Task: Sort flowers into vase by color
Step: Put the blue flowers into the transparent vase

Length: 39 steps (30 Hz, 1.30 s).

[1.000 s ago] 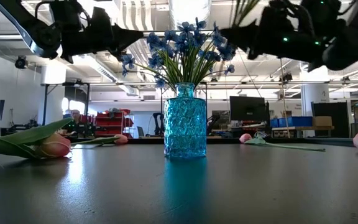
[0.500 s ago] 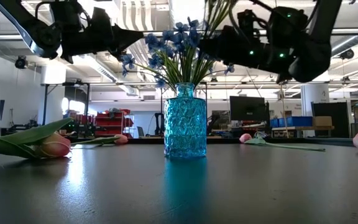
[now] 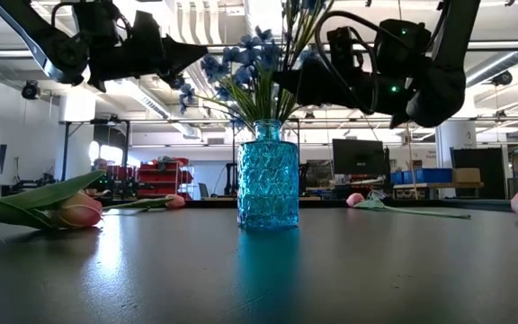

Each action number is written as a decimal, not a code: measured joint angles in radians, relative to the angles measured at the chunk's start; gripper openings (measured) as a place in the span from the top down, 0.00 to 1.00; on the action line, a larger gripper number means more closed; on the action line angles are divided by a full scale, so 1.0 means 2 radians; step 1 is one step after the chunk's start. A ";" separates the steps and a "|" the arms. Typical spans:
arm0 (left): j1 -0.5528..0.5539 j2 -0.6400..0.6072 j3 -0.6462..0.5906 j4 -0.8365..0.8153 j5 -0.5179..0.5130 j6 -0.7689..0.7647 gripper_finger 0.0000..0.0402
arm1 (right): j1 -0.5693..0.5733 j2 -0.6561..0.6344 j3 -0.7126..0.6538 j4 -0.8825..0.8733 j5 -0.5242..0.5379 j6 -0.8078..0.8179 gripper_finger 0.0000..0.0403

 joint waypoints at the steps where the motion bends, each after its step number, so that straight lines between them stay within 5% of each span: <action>1: 0.000 0.000 0.000 0.000 0.001 0.000 1.00 | -0.001 0.002 0.000 -0.001 0.000 0.001 0.97; 25: -0.005 0.000 -0.001 -0.026 0.013 -0.012 1.00 | -0.003 0.019 0.012 -0.001 0.020 0.003 0.97; 39: -0.024 0.005 -0.140 0.062 0.025 -0.056 1.00 | -0.003 0.019 0.018 -0.001 0.022 0.016 0.97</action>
